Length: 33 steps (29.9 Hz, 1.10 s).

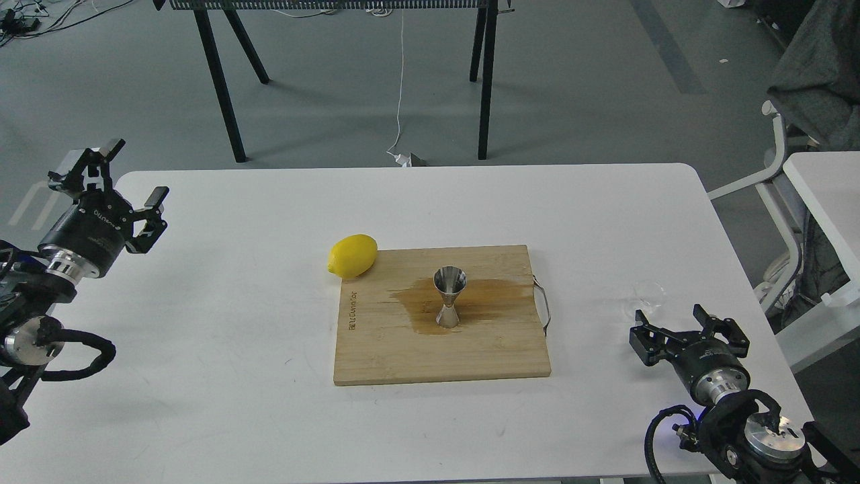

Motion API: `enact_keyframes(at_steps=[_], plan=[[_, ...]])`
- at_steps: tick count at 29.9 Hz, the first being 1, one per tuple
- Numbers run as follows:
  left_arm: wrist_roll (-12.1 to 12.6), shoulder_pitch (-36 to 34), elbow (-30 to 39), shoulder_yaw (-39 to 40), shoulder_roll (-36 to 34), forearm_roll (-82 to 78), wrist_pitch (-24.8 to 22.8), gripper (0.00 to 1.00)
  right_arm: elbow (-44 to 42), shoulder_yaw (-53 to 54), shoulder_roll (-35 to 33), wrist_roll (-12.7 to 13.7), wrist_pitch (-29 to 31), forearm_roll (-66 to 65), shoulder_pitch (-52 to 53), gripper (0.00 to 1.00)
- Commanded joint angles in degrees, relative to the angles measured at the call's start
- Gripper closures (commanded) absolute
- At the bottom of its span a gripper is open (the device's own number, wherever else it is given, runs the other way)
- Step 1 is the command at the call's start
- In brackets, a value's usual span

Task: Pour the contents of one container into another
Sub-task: 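Move the right gripper toward the small clear glass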

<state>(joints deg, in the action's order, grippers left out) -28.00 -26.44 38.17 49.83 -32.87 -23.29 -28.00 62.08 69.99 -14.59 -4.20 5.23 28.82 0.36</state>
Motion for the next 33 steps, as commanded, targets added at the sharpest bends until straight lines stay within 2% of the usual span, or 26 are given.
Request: enact_keyframes(at_steps=[1,25,28,33], plan=[[0.00,0.07,-0.03,0.00,0.00,0.00,0.00,0.03,-1.34,-0.03,0.00,0.07,-0.05,0.01,1.30,0.04],[0.00,0.07,-2.05,0.00,1.32,0.00,0.00,0.03,-6.53,-2.84,1.49,-0.02,-0.14,-0.08,6.58,0.07],[0.00,0.07,-2.14,0.00,1.32,0.00,0.00,0.03,-6.88,-2.84,1.75,-0.02,-0.14,-0.08,6.84,0.10],[0.00,0.07,-2.40,0.00,1.32,0.00,0.00,0.03,-6.88,-3.63,1.76,-0.02,0.04,-0.34,6.93,0.23]])
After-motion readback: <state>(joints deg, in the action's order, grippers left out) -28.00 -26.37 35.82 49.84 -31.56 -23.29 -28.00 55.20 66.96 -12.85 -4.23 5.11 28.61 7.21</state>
